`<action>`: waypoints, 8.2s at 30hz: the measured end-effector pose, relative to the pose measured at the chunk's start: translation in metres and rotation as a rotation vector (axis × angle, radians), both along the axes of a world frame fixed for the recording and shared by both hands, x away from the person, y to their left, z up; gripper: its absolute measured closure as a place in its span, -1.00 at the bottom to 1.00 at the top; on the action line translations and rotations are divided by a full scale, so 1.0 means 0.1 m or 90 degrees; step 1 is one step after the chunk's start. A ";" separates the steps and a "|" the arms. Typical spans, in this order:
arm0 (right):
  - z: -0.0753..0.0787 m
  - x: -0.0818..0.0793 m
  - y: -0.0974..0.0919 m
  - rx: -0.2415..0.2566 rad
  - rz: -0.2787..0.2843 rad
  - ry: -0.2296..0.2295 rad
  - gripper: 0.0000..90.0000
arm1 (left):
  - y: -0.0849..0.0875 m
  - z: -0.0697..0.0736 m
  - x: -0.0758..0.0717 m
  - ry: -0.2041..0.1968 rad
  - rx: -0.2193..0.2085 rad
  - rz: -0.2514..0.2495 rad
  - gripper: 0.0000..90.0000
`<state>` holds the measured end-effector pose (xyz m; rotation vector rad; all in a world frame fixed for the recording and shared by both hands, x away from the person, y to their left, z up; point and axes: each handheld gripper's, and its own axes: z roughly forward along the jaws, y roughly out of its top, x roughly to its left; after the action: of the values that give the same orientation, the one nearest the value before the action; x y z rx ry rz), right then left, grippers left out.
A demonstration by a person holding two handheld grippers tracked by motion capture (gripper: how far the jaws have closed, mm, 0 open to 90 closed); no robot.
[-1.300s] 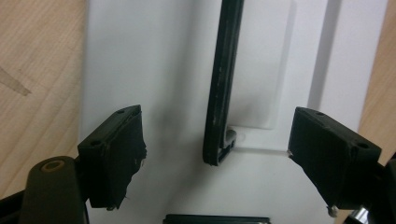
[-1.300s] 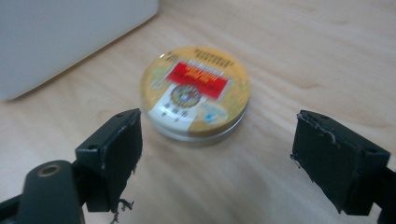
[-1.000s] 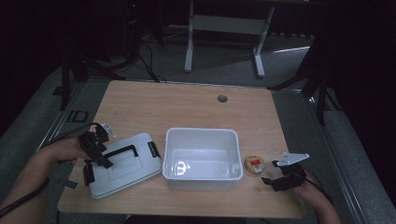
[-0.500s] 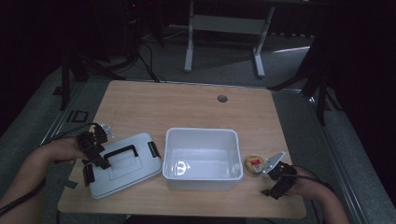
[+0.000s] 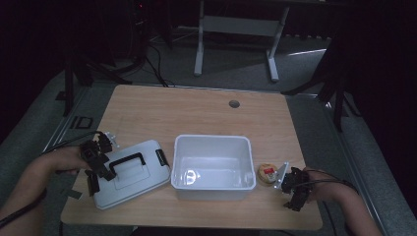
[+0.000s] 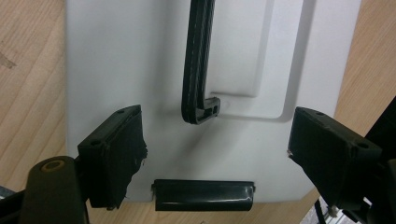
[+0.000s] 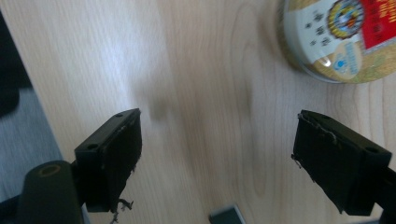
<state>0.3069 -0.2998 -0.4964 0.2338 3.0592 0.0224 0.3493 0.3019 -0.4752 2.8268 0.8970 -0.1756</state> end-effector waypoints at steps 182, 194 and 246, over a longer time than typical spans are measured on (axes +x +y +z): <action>0.14 0.61 1.91 -0.098 0.166 0.019 -0.55 | -0.04 -0.01 -0.06 0.032 0.026 -0.024 -0.60; 0.09 0.64 1.92 -0.099 0.145 0.053 -0.56 | -0.05 -0.02 -0.05 0.034 0.030 -0.025 -0.60; 1.12 0.55 1.43 0.040 0.103 -0.027 -0.69 | -0.07 0.01 -0.06 0.031 0.044 -0.026 -0.60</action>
<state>0.3618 -0.1568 -0.3846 -0.0105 3.0290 0.1307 0.3435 0.2945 -0.4740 2.9184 0.8717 -0.2249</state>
